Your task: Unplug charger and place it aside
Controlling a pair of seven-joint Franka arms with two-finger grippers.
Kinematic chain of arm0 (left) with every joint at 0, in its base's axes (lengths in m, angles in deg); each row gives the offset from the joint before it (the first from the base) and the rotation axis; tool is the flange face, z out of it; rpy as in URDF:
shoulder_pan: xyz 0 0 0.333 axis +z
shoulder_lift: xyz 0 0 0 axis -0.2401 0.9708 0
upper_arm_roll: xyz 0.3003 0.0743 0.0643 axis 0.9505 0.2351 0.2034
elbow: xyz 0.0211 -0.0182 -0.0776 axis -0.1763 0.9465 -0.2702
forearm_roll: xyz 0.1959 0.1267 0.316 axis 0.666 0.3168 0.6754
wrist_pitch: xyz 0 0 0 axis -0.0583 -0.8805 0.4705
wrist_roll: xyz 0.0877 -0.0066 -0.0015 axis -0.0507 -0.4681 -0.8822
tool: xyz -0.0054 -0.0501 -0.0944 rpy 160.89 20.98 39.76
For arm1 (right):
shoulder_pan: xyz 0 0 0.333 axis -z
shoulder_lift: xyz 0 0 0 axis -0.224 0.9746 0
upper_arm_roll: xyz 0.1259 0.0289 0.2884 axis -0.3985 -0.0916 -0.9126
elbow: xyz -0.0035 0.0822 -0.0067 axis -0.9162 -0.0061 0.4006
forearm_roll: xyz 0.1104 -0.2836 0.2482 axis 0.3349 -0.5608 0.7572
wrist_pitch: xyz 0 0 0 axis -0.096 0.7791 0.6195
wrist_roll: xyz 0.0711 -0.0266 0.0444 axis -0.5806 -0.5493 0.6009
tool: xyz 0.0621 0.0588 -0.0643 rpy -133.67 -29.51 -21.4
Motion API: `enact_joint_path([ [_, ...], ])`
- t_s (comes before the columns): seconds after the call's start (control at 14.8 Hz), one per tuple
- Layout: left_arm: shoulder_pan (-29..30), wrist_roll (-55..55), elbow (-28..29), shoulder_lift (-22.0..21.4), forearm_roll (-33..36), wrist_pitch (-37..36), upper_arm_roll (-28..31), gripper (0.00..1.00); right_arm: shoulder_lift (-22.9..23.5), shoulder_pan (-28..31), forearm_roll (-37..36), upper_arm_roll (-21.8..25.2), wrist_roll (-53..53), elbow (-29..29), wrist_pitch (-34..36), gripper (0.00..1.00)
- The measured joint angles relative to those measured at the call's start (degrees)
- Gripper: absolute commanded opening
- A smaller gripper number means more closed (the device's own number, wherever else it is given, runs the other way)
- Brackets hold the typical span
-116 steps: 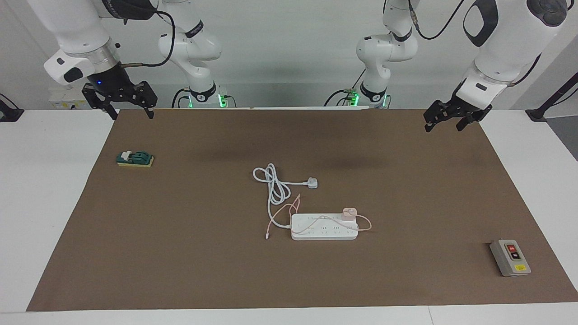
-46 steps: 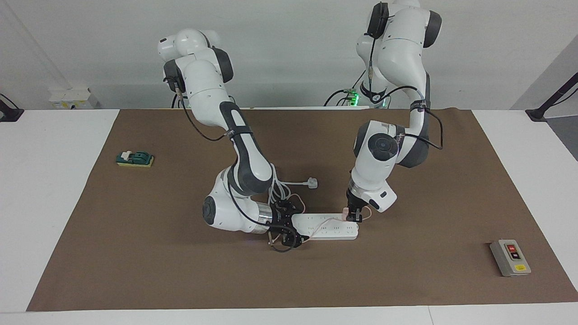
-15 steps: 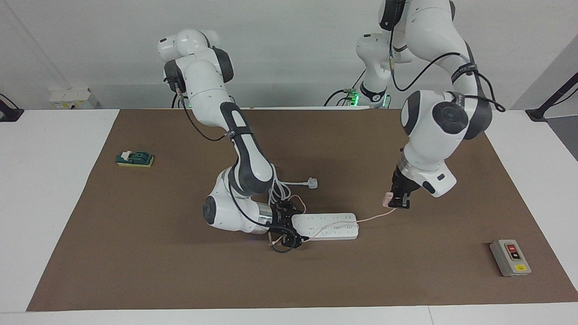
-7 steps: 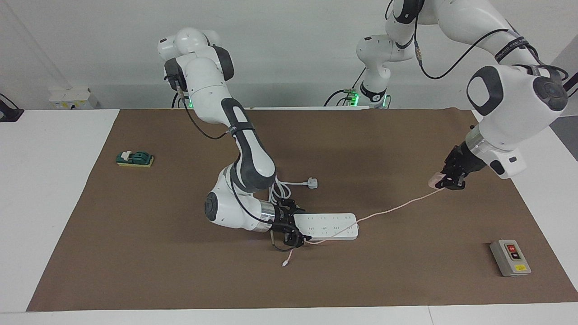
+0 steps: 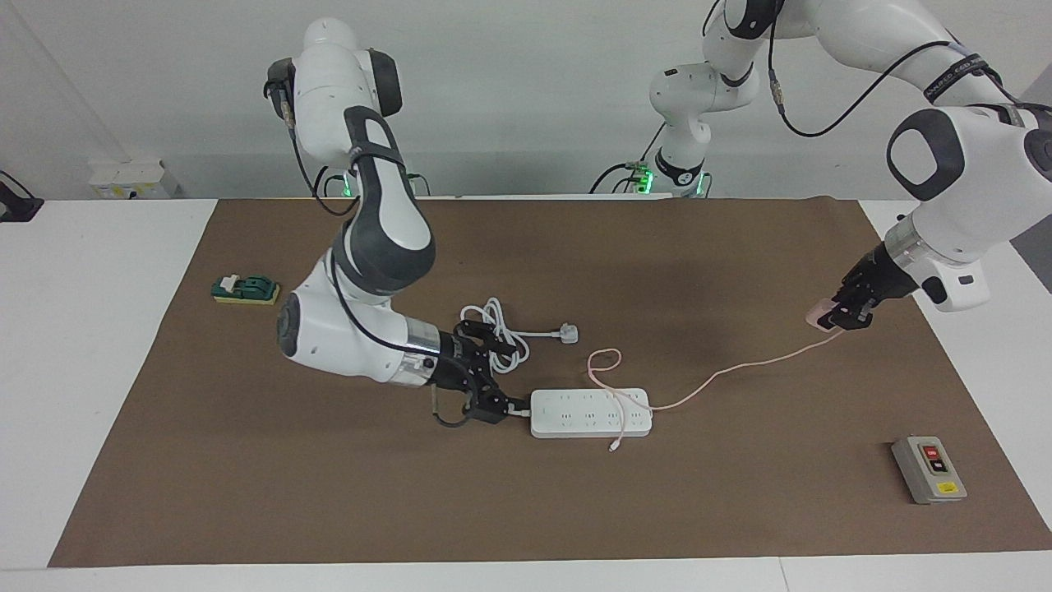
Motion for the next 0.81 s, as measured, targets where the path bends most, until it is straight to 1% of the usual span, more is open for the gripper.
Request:
enact_joint_path([
  [0.14, -0.06, 3.45, 2.73, -1.08, 0.47, 0.15, -0.02, 0.0, -3.33, 1.65, -2.49, 1.64, 0.02, 0.25, 4.58, 1.0],
  [0.34, 0.26, 6.72, 6.44, -2.79, 0.8, 1.8, 0.26, 0.0, -9.03, 3.27, -9.0, 1.95, 0.02, 0.48, 8.06, 1.0],
  [0.47, 0.63, 7.87, 7.46, -3.49, 0.86, 2.53, 0.55, 0.0, -13.69, 4.21, -13.22, 2.18, 0.7, 0.83, 10.9, 1.0],
  [0.54, 0.78, 8.21, 7.48, -3.54, 1.03, 2.55, 0.57, 0.15, -14.88, 4.62, -15.37, 2.21, 2.22, 0.9, 12.05, 1.0],
  [0.61, 1.0, 8.79, 7.48, -3.55, 1.64, 2.57, 0.56, 0.41, -16.0, 5.0, -17.62, 2.25, 4.23, 0.95, 13.16, 1.0],
  [0.68, 1.25, 9.46, 7.49, -3.55, 2.39, 2.59, 0.58, 0.73, -17.08, 5.3, -20.02, 2.25, 6.96, 1.0, 14.23, 1.0],
  [0.75, 1.36, 10.05, 7.49, -3.55, 2.62, 2.63, 0.61, 1.0, -18.1, 5.45, -22.48, 2.26, 10.21, 1.07, 15.27, 1.0],
  [0.81, 1.35, 10.28, 7.49, -3.56, 2.69, 2.64, 0.54, 1.0, -19.02, 5.45, -24.93, 2.26, 13.72, 1.17, 16.29, 1.0],
])
